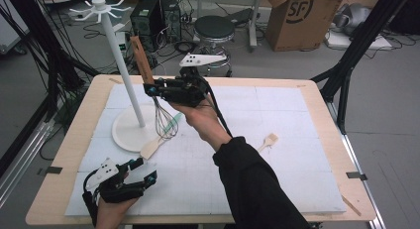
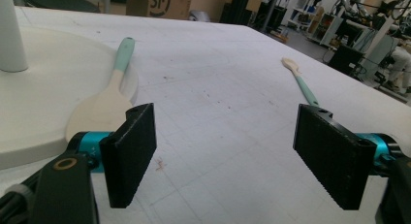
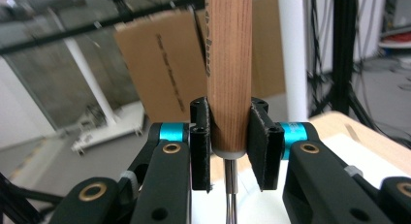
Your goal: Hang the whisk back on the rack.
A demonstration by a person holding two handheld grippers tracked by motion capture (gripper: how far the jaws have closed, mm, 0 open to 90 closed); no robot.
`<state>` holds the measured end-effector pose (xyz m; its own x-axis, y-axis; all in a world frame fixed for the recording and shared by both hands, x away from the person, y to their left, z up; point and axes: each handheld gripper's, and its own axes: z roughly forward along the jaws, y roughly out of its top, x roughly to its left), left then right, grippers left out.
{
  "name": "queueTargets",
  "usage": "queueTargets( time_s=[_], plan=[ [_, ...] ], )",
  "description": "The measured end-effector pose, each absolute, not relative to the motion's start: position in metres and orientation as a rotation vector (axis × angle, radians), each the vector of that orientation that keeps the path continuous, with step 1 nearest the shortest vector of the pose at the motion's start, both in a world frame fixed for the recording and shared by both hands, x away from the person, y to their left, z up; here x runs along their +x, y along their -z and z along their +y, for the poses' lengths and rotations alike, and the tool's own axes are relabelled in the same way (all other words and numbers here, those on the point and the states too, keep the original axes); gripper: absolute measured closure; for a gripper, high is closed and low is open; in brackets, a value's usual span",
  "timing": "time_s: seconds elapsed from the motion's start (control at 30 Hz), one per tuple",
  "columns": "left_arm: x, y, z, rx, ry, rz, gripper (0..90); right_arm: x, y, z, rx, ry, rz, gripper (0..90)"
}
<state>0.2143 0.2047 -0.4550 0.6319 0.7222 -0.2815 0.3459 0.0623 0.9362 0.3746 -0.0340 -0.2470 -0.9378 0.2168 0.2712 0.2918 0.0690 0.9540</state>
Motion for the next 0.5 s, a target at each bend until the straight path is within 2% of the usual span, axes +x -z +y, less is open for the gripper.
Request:
queueTargets(
  time_s=[0.5],
  plan=[
    [0.213,0.455,0.202,1.561,-0.366,0.910,24.1,0.381,0.242,-0.002,-0.462,2.155,-2.092,73.4]
  ],
)
